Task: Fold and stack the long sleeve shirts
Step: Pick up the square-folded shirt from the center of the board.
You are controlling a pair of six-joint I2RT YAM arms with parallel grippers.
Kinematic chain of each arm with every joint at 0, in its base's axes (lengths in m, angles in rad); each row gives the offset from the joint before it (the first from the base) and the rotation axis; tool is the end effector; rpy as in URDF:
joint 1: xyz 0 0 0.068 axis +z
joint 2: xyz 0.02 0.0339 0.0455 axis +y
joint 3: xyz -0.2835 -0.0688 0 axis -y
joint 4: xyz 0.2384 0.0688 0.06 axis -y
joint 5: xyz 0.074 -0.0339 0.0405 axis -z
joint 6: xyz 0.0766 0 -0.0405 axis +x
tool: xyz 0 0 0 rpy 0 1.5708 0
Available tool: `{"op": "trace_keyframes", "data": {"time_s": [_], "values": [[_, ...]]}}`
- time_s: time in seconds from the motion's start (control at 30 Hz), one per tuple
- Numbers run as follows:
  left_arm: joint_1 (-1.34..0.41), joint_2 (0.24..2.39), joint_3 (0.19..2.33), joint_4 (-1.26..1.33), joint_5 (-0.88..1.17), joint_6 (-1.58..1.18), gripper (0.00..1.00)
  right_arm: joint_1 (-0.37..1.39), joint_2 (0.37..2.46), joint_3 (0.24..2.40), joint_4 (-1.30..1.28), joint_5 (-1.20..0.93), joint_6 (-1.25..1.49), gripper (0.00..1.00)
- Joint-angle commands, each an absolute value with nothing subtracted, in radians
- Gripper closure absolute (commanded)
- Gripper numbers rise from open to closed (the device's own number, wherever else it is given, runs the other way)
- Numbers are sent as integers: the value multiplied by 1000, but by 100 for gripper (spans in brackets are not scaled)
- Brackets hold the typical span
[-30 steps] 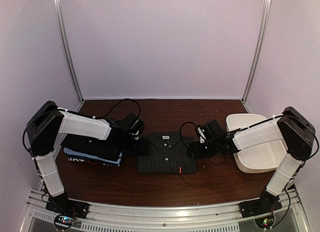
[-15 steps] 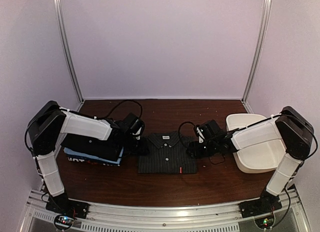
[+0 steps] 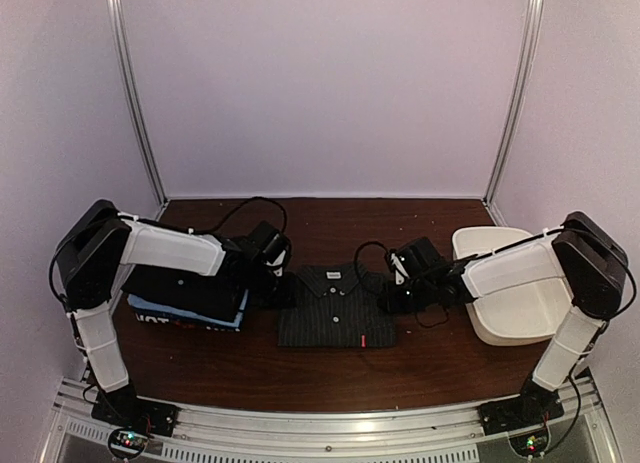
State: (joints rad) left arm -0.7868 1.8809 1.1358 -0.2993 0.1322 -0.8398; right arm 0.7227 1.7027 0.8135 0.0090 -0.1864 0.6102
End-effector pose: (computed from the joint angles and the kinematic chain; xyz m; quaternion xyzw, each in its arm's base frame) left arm 0.2737 -0.2888 0.1363 -0.0083 0.9636 -0.2324 0.1320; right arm 0.2525 0.2416 0.1321 -0.0841 0.9336 0.2772 0.2108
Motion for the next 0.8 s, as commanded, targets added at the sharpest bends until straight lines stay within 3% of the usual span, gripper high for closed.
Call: {"op": "trace_keyframes", "data": {"time_s": [0.0, 0.37, 0.77], "values": [[-792, 1802, 1206, -357, 115, -811, 100, 731, 1591, 857, -33, -212, 623, 100], [-785, 1666, 1372, -533, 81, -753, 100, 755, 1470, 987, -75, -248, 652, 100], [-586, 1466, 1398, -748, 78, -658, 100, 881, 1681, 1355, -59, -266, 706, 100]]}}
